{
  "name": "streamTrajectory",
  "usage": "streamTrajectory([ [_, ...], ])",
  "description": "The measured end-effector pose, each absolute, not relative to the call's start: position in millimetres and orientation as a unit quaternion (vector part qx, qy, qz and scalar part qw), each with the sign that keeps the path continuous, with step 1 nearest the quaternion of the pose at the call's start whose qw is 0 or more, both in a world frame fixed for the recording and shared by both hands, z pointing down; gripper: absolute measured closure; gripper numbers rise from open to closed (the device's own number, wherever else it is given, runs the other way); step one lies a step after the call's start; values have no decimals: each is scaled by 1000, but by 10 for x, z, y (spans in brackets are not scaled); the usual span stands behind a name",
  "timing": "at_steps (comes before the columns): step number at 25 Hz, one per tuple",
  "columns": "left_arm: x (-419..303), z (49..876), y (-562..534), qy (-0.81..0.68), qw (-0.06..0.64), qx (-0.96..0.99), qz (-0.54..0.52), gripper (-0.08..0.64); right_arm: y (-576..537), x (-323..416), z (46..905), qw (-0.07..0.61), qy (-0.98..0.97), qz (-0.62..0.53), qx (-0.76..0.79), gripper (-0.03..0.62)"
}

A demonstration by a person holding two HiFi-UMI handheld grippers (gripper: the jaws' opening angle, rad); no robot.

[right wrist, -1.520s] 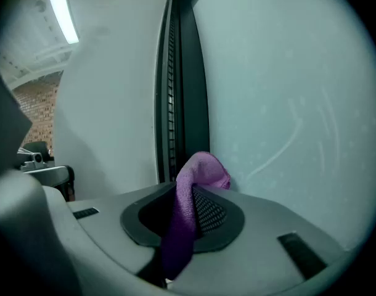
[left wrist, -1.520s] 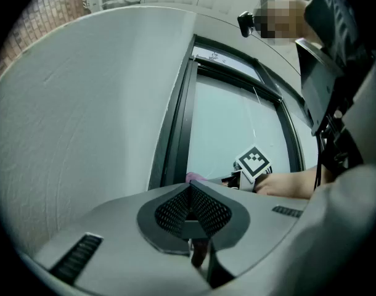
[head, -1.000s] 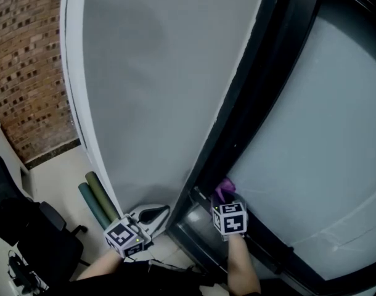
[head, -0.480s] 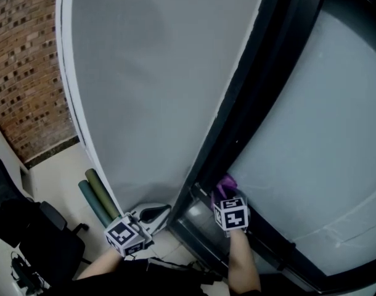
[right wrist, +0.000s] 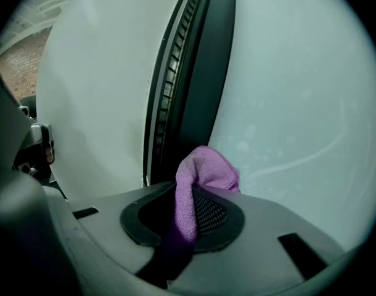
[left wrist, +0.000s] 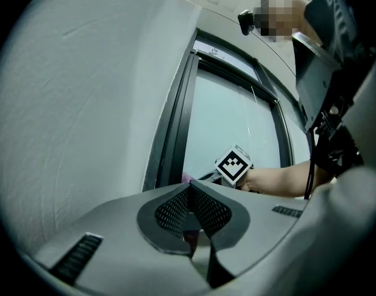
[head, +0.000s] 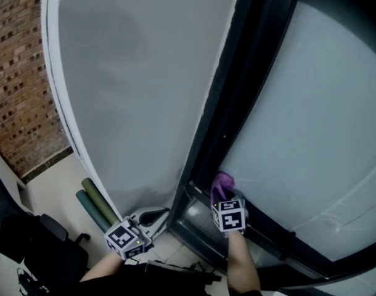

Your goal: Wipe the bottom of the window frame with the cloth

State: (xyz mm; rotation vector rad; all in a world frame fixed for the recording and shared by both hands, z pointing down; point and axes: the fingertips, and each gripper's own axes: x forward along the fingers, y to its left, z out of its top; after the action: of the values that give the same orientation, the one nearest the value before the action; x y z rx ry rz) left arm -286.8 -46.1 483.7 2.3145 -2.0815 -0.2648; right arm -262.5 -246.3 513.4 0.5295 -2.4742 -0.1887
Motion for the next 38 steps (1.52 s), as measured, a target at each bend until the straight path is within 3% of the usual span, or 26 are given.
streamTrajectory([
  [38,-2018,4829,-1038,-544,36,835,-69,558,-2865,-991,5153,291,-891,-18,349,517],
])
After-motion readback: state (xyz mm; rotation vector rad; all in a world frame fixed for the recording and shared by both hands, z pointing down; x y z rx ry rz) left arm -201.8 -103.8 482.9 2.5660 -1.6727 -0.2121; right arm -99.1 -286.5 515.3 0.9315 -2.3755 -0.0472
